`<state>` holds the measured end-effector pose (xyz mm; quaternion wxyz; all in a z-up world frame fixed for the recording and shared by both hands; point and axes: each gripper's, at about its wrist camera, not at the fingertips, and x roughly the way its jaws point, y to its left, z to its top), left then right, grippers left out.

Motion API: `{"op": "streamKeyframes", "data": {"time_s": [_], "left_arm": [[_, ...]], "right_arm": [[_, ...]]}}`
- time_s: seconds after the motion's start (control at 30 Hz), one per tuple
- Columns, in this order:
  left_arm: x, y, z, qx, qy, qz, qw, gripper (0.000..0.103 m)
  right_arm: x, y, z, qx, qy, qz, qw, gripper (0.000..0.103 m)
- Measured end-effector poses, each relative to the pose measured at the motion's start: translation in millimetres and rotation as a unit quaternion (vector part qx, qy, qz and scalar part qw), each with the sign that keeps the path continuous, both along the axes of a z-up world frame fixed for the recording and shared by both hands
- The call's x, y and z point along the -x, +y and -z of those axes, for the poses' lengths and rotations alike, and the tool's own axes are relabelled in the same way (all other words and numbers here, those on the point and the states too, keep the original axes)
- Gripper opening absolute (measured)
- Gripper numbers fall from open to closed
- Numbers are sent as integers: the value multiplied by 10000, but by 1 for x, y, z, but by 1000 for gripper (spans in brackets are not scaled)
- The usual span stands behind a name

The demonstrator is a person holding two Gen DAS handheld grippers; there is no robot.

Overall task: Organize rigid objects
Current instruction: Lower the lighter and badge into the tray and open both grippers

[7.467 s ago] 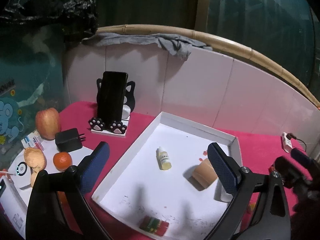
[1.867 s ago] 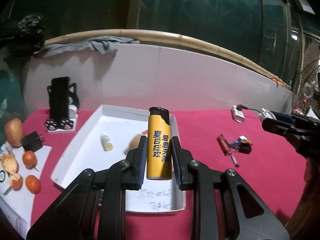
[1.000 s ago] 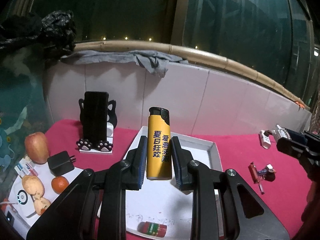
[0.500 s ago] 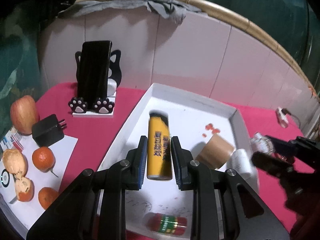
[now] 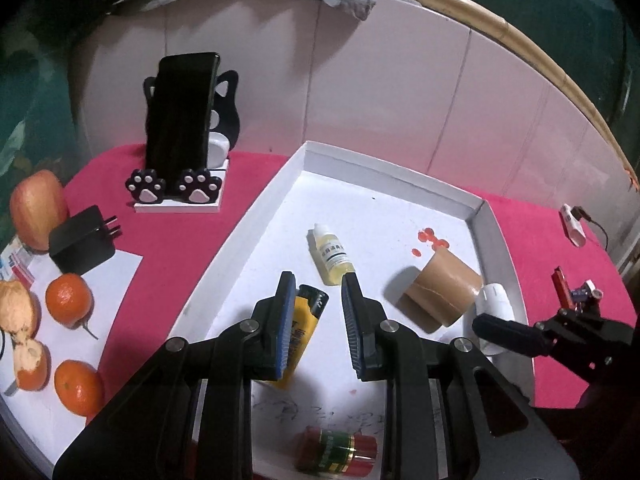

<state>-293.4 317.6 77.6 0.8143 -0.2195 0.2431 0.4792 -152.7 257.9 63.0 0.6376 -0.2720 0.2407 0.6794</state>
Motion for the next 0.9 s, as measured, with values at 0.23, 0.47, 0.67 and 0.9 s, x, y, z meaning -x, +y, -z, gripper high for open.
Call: {"op": "streamKeyframes", "data": {"time_s": [0.23,0.47,0.67,0.9], "left_arm": [[10,-20,-9,-367,-50,-535,9979,102],[29,-42,-30,-615,-419,-802,9940,102],[28,-55,-44,-734,-533,-768,9929,102],[0,-70,-42,-703,-381,-408,9960,102]], "right_arm": [[3,-22,-6,-557,-234,89,9981,103],[2,-41,-13,-706,-242,252,9969,103],[-4,-50,-14,-716,-124,372,9967,103],[-28,-71,-15,-811,111,679,9943,103]]}}
